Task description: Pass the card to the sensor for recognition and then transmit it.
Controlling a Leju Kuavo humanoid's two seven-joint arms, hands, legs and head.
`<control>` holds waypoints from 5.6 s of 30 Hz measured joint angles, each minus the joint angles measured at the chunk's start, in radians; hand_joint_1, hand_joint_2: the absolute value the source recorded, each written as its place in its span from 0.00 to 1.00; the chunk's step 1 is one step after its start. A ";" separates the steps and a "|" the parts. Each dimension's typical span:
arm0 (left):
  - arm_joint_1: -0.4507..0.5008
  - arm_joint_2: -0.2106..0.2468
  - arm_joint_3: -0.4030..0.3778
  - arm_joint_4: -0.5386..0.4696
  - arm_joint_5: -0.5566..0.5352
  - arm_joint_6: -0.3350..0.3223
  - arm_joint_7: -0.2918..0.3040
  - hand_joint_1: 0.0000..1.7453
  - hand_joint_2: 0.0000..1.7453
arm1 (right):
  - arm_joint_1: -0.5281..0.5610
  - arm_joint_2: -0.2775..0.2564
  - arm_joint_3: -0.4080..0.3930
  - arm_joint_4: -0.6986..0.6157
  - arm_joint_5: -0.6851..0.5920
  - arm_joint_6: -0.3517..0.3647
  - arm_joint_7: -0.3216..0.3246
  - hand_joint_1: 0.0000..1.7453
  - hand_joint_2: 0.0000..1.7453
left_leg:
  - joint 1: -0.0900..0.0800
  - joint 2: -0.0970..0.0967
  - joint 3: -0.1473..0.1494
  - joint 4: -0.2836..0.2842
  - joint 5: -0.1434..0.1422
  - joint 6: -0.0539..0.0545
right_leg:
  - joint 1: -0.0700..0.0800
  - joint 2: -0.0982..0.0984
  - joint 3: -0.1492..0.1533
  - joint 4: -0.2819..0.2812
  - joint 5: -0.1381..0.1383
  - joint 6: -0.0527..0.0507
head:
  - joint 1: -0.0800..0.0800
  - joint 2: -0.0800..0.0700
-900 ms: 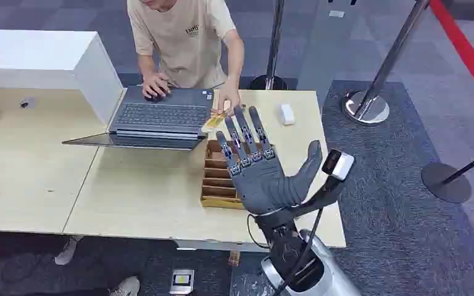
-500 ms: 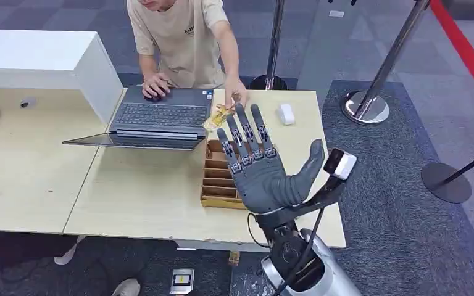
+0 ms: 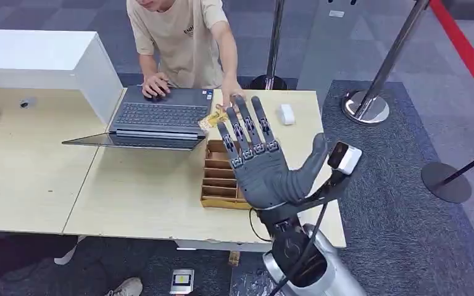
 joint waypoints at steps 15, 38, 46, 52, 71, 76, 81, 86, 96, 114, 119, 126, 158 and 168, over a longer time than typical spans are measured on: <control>-0.037 0.001 -0.009 0.000 -0.046 -0.013 -0.028 0.00 0.00 | 0.057 0.018 -0.081 -0.010 0.052 0.130 0.024 0.00 0.00 | 0.000 0.000 0.000 0.000 0.000 0.000 | 0.000 0.000 -0.001 0.000 0.000 0.000 | 0.000 0.000; -0.024 0.009 -0.010 0.000 -0.070 0.021 0.038 0.00 0.00 | -0.232 -0.143 0.060 0.182 1.917 -0.550 0.551 0.00 1.00 | 0.000 0.000 -0.002 0.000 0.000 0.000 | 0.000 -0.001 -0.001 0.000 0.000 0.000 | 0.000 0.000; -0.030 0.009 -0.019 0.000 -0.096 0.003 0.041 0.00 0.00 | -0.289 -0.192 0.131 0.312 2.162 -0.598 0.549 0.00 1.00 | 0.000 -0.001 -0.002 0.000 0.000 0.000 | 0.000 -0.001 -0.001 0.000 0.000 0.000 | 0.000 0.000; -0.035 0.009 -0.030 0.000 -0.104 -0.002 0.040 0.00 0.00 | -0.310 -0.216 0.200 0.396 2.224 -0.598 0.535 0.00 1.00 | 0.000 -0.001 -0.002 0.000 0.000 0.000 | 0.000 -0.001 -0.002 0.000 0.000 0.000 | 0.000 0.000; -0.041 0.008 -0.034 0.000 -0.133 -0.011 0.039 0.00 0.00 | -0.312 -0.224 0.310 0.502 2.235 -0.653 0.525 1.00 1.00 | 0.000 -0.001 -0.002 0.000 0.000 0.000 | 0.000 -0.001 -0.002 0.000 0.000 0.000 | 0.000 0.000; -0.041 0.008 -0.034 0.000 -0.138 -0.013 0.039 0.00 0.00 | -0.312 -0.224 0.321 0.506 2.236 -0.669 0.525 1.00 1.00 | 0.000 0.000 -0.002 0.000 0.000 0.000 | 0.000 -0.001 -0.002 0.000 0.000 0.000 | 0.000 0.000; -0.041 0.008 -0.034 0.000 -0.138 -0.013 0.039 0.00 0.00 | -0.312 -0.224 0.327 0.507 2.235 -0.677 0.526 1.00 1.00 | 0.000 0.000 -0.002 0.000 0.000 0.000 | 0.000 -0.001 -0.002 0.000 0.000 0.000 | 0.000 0.000; -0.041 0.008 -0.034 0.000 -0.139 -0.013 0.039 0.00 0.00 | -0.312 -0.224 0.327 0.512 2.232 -0.676 0.532 1.00 1.00 | 0.000 0.000 -0.002 0.000 0.000 0.000 | 0.000 -0.001 -0.002 0.000 0.000 0.000 | 0.000 0.000; -0.041 0.008 -0.034 0.000 -0.138 -0.013 0.039 0.00 0.00 | -0.310 -0.225 0.326 0.520 2.218 -0.700 0.543 1.00 1.00 | 0.000 0.000 -0.002 0.000 0.000 0.000 | 0.000 -0.001 -0.002 0.000 0.000 0.000 | 0.000 0.000; -0.026 0.008 -0.032 0.000 -0.119 0.014 0.038 0.00 0.00 | -0.220 -0.279 0.172 0.553 1.956 -0.736 0.533 1.00 1.00 | -0.001 -0.001 -0.002 0.000 -0.001 0.001 | -0.001 -0.001 -0.002 0.000 0.000 0.000 | 0.000 0.000; -0.020 0.009 -0.030 0.000 -0.111 0.023 0.040 0.00 0.00 | -0.156 -0.299 0.100 0.566 1.927 -0.737 0.520 1.00 1.00 | -0.001 -0.001 -0.002 0.000 -0.001 0.000 | 0.000 -0.001 -0.002 0.000 0.000 0.000 | 0.000 0.000; -0.017 0.009 -0.028 0.000 -0.110 0.024 0.041 0.00 0.00 | -0.113 -0.307 0.027 0.585 1.907 -0.737 0.516 1.00 1.00 | 0.000 -0.001 -0.002 0.000 -0.001 0.000 | 0.000 -0.001 -0.002 0.000 0.000 0.000 | 0.000 0.000; -0.013 0.009 0.002 0.000 -0.101 0.059 0.040 0.00 0.00 | -0.023 -0.154 -0.100 0.752 1.304 -0.594 0.330 1.00 1.00 | 0.000 0.000 -0.003 0.000 -0.001 0.000 | 0.000 -0.001 -0.003 0.000 -0.001 0.000 | 0.000 0.000; -0.014 0.009 0.002 0.000 -0.104 0.057 0.037 0.00 0.00 | -0.042 -0.123 -0.100 0.808 1.211 -0.535 0.279 1.00 1.00 | 0.000 0.000 -0.002 0.000 -0.001 0.000 | 0.000 0.000 -0.002 0.000 -0.001 0.000 | 0.000 0.000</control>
